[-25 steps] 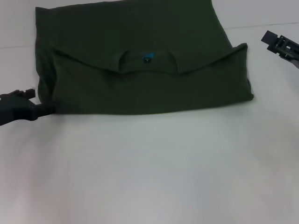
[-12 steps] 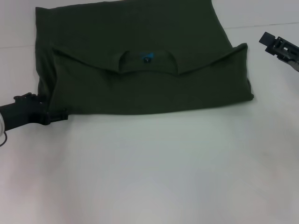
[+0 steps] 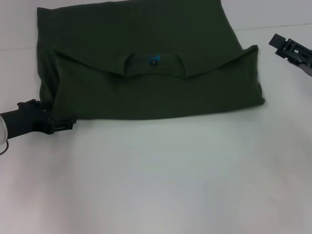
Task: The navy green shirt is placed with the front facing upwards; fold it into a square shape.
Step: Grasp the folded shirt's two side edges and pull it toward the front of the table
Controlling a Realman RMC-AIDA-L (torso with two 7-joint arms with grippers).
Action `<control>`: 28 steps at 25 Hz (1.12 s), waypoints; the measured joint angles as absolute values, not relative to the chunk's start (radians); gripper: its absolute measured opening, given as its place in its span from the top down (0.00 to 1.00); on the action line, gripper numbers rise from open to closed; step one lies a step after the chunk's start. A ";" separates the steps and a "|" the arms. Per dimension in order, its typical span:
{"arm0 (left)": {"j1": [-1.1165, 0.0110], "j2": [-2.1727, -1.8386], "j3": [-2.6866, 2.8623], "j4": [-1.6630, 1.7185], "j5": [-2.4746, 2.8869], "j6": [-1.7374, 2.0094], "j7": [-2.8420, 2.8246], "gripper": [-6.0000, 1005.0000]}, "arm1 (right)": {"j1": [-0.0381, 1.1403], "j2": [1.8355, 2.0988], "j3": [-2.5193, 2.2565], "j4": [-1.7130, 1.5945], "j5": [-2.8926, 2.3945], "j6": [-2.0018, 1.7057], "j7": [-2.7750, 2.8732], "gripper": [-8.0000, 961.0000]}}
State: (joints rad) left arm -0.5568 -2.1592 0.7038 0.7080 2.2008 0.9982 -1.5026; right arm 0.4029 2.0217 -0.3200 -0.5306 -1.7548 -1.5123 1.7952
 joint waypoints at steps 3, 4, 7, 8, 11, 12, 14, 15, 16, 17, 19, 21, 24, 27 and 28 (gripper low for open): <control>-0.559 -2.159 0.705 0.708 2.203 0.995 -1.499 0.07 | 0.402 2.023 -0.314 -0.530 -1.755 -1.512 1.795 0.07; -0.560 -2.158 0.706 0.707 2.203 0.995 -1.496 0.07 | 0.401 2.024 -0.313 -0.529 -1.755 -1.512 1.795 0.07; -0.563 -2.158 0.710 0.701 2.203 0.989 -1.490 0.07 | 0.398 2.027 -0.313 -0.529 -1.755 -1.512 1.795 0.07; -0.565 -2.158 0.713 0.698 2.203 0.985 -1.489 0.07 | 0.397 2.028 -0.312 -0.529 -1.755 -1.512 1.795 0.07; -0.567 -2.158 0.723 0.695 2.203 0.970 -1.489 0.07 | 0.397 2.029 -0.311 -0.527 -1.755 -1.512 1.795 0.07; -0.568 -2.159 0.726 0.694 2.204 0.965 -1.489 0.07 | 0.396 2.029 -0.311 -0.527 -1.755 -1.512 1.795 0.07; -0.571 -2.159 0.733 0.688 2.205 0.954 -1.489 0.07 | 0.396 2.030 -0.311 -0.527 -1.755 -1.513 1.795 0.07; -0.572 -2.159 0.733 0.686 2.207 0.952 -1.490 0.07 | 0.396 2.030 -0.311 -0.527 -1.755 -1.513 1.795 0.07; -0.573 -2.159 0.733 0.684 2.212 0.948 -1.490 0.08 | 0.396 2.031 -0.311 -0.527 -1.755 -1.513 1.795 0.07; -0.574 -2.159 0.734 0.682 2.218 0.945 -1.492 0.08 | 0.397 2.031 -0.311 -0.527 -1.755 -1.514 1.795 0.07; -0.576 -2.160 0.734 0.681 2.226 0.941 -1.494 0.08 | 0.397 2.031 -0.311 -0.527 -1.755 -1.514 1.795 0.07; -0.576 -2.160 0.734 0.680 2.230 0.940 -1.494 0.09 | 0.397 2.032 -0.311 -0.527 -1.755 -1.514 1.795 0.07; -0.576 -2.160 0.735 0.680 2.231 0.940 -1.495 0.09 | 0.397 2.033 -0.311 -0.528 -1.755 -1.514 1.796 0.07; -0.576 -2.160 0.735 0.679 2.238 0.944 -1.495 0.10 | 0.395 2.033 -0.311 -0.528 -1.755 -1.514 1.796 0.07; -0.576 -2.160 0.735 0.679 2.239 0.944 -1.494 0.10 | 0.395 2.033 -0.311 -0.528 -1.755 -1.514 1.796 0.07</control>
State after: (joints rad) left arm -0.5763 -2.1598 0.7349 0.6795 2.2390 0.9444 -1.4944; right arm 0.3945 2.0330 -0.3114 -0.5278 -1.7548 -1.5138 1.7959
